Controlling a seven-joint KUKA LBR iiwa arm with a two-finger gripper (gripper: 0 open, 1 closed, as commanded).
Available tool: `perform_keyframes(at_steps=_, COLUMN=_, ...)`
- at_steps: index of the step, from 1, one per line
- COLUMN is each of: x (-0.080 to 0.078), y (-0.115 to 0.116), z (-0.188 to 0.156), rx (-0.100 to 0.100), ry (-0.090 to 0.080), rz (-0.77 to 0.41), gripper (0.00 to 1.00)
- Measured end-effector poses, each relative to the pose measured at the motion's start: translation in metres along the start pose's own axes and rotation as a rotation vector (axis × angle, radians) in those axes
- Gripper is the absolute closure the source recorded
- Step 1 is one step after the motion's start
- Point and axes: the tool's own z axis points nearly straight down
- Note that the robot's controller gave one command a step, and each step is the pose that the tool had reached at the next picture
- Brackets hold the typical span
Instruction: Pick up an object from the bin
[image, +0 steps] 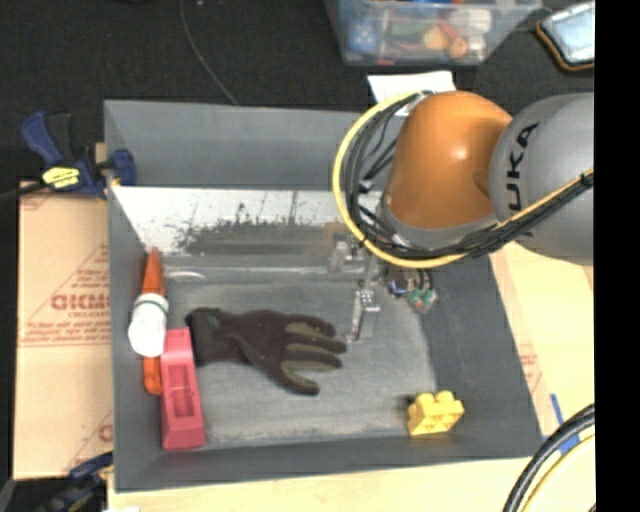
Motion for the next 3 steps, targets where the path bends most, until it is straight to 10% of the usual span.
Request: perform_keyframes(at_steps=3, x=0.029, y=0.026, z=0.061, rx=0.0, ry=-0.008, rz=-0.087, gripper=0.0)
